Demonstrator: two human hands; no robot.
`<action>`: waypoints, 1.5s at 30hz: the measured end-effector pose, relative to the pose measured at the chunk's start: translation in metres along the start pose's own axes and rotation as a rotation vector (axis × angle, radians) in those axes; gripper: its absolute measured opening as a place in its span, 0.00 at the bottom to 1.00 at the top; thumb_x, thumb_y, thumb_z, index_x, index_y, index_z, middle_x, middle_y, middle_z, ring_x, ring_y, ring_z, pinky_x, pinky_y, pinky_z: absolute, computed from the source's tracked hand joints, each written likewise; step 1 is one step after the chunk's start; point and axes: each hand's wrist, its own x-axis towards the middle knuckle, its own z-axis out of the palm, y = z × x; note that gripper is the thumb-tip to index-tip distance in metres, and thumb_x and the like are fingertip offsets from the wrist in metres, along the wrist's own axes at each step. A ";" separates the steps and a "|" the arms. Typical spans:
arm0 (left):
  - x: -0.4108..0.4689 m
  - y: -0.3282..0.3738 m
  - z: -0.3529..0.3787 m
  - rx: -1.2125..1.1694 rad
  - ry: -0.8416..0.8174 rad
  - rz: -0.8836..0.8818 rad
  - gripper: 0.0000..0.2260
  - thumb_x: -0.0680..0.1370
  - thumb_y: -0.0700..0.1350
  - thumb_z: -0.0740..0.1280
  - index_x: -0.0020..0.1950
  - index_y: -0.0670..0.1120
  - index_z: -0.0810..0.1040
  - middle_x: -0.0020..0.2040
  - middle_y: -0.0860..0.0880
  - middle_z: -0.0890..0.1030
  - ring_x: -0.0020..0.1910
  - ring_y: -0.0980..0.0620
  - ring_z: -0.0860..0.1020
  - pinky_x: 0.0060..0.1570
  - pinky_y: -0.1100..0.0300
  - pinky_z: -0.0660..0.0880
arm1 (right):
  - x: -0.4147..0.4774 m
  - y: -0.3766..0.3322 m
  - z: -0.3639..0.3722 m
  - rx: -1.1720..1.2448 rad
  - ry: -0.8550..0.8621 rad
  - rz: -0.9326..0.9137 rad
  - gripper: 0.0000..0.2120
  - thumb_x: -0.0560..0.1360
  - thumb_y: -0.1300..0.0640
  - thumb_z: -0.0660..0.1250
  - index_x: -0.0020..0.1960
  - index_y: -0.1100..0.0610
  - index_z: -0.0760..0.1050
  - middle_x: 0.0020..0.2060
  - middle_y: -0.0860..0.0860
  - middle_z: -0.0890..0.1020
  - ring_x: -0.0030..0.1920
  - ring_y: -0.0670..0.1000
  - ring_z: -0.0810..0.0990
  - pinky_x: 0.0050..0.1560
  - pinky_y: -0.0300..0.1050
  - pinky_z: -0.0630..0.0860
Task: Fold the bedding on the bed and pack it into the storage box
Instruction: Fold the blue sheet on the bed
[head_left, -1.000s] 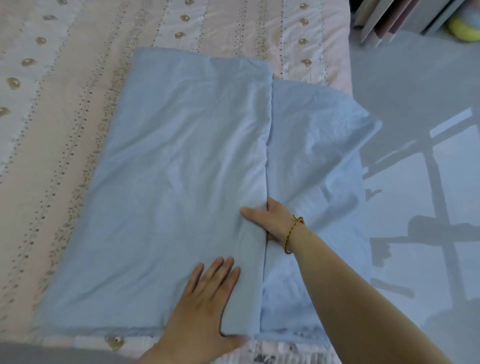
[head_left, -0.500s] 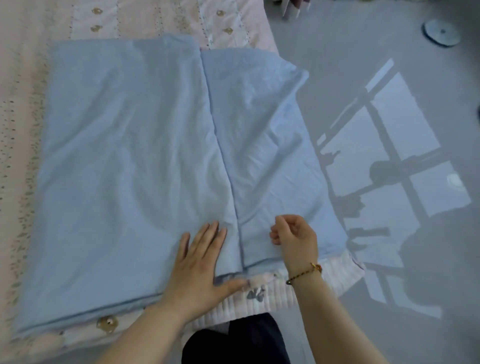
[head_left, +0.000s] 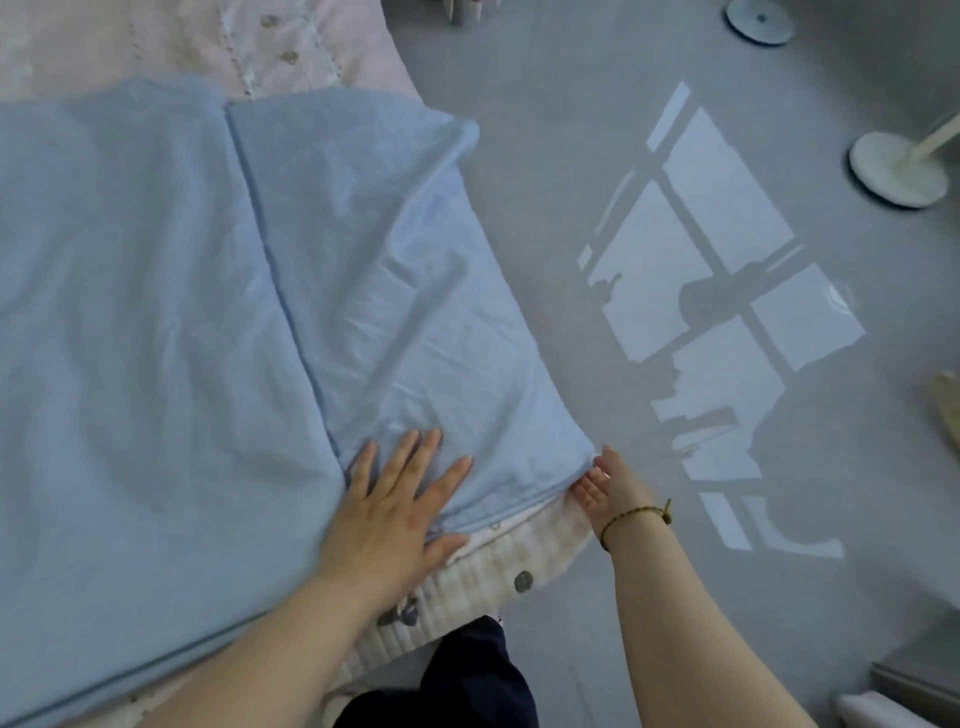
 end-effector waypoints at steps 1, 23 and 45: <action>0.006 0.002 0.003 0.022 0.010 0.008 0.28 0.78 0.63 0.37 0.67 0.51 0.65 0.64 0.42 0.75 0.70 0.47 0.60 0.68 0.49 0.47 | 0.003 -0.004 0.000 0.006 -0.005 -0.006 0.22 0.79 0.56 0.58 0.68 0.68 0.63 0.48 0.58 0.78 0.49 0.57 0.78 0.51 0.45 0.73; 0.030 0.008 -0.026 -0.247 0.135 -0.110 0.22 0.80 0.62 0.43 0.71 0.57 0.60 0.64 0.44 0.75 0.63 0.50 0.70 0.64 0.62 0.56 | -0.055 -0.053 0.042 -0.313 -0.353 -0.490 0.08 0.77 0.63 0.62 0.40 0.63 0.77 0.37 0.61 0.80 0.42 0.53 0.78 0.48 0.47 0.76; -0.135 -0.259 -0.102 -1.286 0.212 -1.063 0.10 0.78 0.43 0.63 0.36 0.46 0.76 0.34 0.50 0.78 0.37 0.51 0.75 0.34 0.65 0.69 | -0.186 0.224 0.236 -1.520 -1.212 -0.924 0.41 0.66 0.27 0.52 0.57 0.60 0.78 0.58 0.54 0.79 0.59 0.47 0.72 0.65 0.29 0.58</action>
